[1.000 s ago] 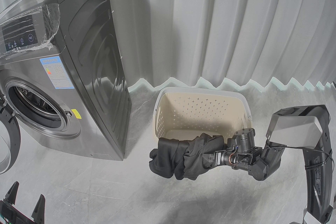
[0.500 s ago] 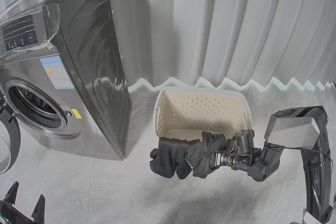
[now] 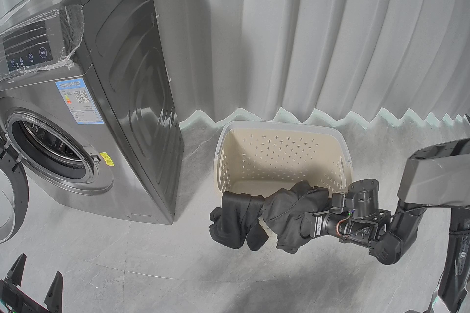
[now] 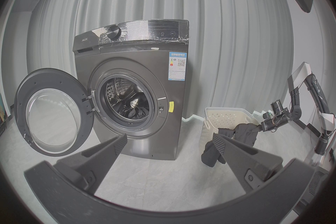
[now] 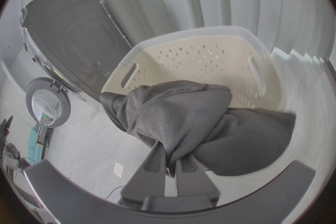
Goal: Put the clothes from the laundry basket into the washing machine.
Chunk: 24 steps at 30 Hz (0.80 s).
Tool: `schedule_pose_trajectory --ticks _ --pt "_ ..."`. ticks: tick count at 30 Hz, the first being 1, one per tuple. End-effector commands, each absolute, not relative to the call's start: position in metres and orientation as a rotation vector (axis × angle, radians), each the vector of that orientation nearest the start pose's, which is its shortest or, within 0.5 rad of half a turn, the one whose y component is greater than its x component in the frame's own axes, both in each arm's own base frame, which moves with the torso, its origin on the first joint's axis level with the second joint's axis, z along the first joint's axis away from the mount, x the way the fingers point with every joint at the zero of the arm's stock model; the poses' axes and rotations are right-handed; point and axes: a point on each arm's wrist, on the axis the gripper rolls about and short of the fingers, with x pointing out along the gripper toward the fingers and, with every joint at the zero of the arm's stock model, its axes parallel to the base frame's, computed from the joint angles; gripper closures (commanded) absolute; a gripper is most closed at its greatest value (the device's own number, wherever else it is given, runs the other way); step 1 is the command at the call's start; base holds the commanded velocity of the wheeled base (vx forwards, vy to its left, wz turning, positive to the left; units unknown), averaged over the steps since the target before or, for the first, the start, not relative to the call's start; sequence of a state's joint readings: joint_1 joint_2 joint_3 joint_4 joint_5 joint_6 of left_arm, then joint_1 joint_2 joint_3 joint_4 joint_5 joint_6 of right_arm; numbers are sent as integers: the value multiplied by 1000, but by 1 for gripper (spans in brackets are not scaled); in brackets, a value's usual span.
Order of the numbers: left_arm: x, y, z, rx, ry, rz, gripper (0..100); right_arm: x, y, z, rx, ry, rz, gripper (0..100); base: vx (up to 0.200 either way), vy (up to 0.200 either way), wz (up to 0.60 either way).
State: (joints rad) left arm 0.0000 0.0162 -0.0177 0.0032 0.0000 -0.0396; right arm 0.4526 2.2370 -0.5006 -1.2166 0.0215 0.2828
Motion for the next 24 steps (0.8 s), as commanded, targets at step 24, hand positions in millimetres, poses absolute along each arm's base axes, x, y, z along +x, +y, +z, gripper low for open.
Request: schedule_pose_trajectory --ticks 24 --pt "-23 0 76 -40 2 0 0 193 137 144 239 5 611 100 0 0 0"
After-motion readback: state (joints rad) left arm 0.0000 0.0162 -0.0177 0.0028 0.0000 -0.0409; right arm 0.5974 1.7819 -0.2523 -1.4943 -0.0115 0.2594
